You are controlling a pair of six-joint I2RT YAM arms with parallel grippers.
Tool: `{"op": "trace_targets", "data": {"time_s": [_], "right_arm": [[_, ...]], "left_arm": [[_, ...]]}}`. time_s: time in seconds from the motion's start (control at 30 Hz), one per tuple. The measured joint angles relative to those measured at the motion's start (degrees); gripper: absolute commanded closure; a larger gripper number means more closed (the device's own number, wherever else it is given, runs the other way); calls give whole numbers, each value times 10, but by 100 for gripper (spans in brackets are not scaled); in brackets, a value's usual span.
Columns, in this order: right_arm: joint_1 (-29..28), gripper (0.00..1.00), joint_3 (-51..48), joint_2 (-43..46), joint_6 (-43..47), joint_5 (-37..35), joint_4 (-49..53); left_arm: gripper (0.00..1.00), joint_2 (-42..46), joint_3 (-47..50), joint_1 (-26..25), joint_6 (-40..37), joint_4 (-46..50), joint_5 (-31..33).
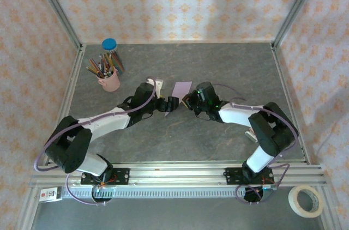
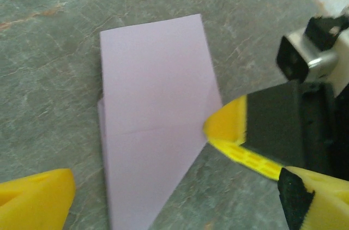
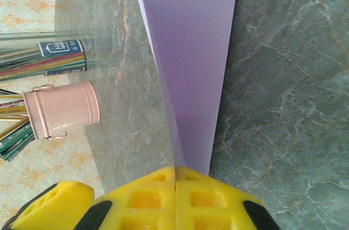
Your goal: Fold a paper plane with a square sheet of paper (pick it up from the middle)
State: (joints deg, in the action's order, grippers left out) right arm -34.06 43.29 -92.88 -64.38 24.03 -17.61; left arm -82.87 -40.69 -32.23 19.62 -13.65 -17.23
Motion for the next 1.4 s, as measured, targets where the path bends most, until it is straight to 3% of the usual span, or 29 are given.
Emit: {"op": "trace_targets", "data": {"time_s": [0.33, 0.77, 1.07, 1.4], "right_arm": [[13, 100, -3, 18, -4, 15, 9], [18, 100, -3, 18, -7, 33, 14], [20, 100, -3, 17, -9, 40, 20], [24, 100, -3, 17, -13, 50, 22]], "left_arm": [[13, -15, 23, -63, -130, -34, 66], [40, -123, -3, -94, -257, -43, 133], [56, -130, -6, -94, -287, -66, 134], [65, -141, -6, -94, -292, -79, 134]]}}
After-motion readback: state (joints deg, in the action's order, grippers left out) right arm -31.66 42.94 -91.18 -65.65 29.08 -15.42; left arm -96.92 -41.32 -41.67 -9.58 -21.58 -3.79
